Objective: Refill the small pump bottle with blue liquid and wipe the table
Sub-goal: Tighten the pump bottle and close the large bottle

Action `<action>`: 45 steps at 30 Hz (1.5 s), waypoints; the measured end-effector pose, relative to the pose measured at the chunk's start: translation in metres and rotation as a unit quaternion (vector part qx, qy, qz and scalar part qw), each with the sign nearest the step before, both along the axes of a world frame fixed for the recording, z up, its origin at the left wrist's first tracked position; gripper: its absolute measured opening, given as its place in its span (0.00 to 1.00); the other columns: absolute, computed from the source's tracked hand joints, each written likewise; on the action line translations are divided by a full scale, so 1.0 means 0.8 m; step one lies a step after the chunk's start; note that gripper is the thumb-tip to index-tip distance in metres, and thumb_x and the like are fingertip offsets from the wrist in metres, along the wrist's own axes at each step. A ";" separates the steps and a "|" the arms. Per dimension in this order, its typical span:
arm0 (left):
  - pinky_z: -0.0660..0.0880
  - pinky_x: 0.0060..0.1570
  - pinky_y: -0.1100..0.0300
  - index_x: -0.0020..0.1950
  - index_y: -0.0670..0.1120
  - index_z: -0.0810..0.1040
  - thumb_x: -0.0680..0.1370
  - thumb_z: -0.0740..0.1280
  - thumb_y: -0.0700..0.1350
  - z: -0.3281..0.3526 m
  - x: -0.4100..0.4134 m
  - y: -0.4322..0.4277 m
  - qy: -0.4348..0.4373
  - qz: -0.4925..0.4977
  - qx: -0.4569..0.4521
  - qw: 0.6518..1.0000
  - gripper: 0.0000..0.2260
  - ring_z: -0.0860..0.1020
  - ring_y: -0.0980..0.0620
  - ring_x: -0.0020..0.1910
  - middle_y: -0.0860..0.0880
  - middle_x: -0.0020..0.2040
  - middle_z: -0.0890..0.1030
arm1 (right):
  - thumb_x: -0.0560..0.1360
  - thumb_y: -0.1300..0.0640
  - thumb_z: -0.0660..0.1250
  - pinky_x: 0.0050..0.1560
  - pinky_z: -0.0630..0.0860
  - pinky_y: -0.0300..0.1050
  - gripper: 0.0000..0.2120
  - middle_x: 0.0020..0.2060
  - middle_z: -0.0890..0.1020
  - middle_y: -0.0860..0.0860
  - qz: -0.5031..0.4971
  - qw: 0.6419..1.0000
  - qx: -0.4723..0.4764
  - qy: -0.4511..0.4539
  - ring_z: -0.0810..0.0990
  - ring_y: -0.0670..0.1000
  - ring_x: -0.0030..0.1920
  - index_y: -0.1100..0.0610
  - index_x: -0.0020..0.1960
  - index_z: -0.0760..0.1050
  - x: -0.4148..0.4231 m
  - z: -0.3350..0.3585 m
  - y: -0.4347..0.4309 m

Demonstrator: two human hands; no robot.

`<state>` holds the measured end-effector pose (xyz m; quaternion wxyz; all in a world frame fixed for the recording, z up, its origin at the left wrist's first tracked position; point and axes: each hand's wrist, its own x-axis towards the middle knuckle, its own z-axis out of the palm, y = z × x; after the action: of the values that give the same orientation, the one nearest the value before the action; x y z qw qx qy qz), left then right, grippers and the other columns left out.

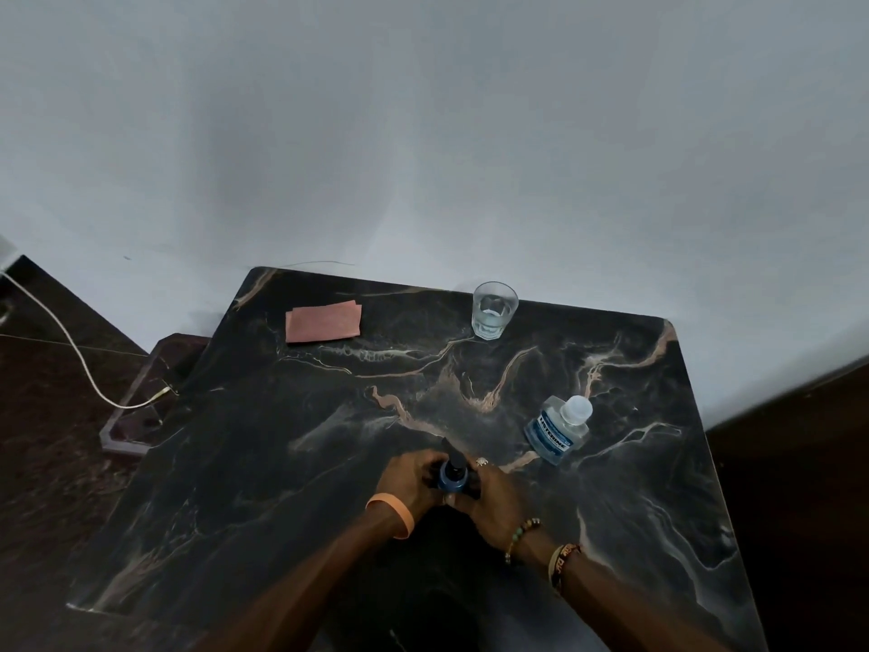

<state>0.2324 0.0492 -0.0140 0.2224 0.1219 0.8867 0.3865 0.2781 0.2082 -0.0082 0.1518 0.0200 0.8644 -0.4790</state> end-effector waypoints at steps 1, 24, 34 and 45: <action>0.76 0.56 0.59 0.57 0.50 0.81 0.67 0.78 0.41 0.004 -0.005 -0.002 0.006 0.005 0.008 1.000 0.19 0.81 0.54 0.53 0.51 0.53 0.84 | 0.73 0.56 0.70 0.50 0.71 0.28 0.15 0.51 0.79 0.41 -0.005 1.000 -0.008 0.001 0.76 0.35 0.51 0.47 0.58 0.74 -0.004 0.001 -0.002; 0.73 0.45 0.74 0.61 0.45 0.80 0.73 0.69 0.31 0.104 -0.267 -0.056 0.079 0.078 0.052 0.992 0.19 0.78 0.57 0.48 0.51 0.53 0.82 | 0.72 0.62 0.70 0.60 0.75 0.45 0.19 0.57 0.78 0.50 -0.088 0.989 0.021 0.116 0.76 0.49 0.57 0.53 0.62 0.72 -0.287 0.073 -0.086; 0.77 0.40 0.68 0.57 0.46 0.79 0.72 0.67 0.27 0.083 -0.342 -0.063 0.017 0.176 0.118 0.977 0.19 0.79 0.58 0.43 0.50 0.48 0.82 | 0.72 0.64 0.68 0.61 0.75 0.48 0.20 0.58 0.78 0.50 -0.119 0.989 0.036 0.084 0.77 0.51 0.58 0.52 0.62 0.72 -0.361 0.062 -0.102; 0.80 0.52 0.55 0.59 0.44 0.80 0.72 0.69 0.28 0.061 -0.381 -0.065 -0.001 0.161 0.138 0.977 0.18 0.81 0.51 0.47 0.46 0.53 0.84 | 0.73 0.65 0.68 0.63 0.72 0.46 0.21 0.60 0.77 0.51 -0.155 0.985 0.039 0.058 0.76 0.52 0.60 0.52 0.64 0.70 -0.393 0.044 -0.105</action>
<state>-0.0723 -0.0030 0.0345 0.1396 0.0065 0.8327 0.5358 -0.0363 0.1243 0.0270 0.0242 0.1318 0.8762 -0.4629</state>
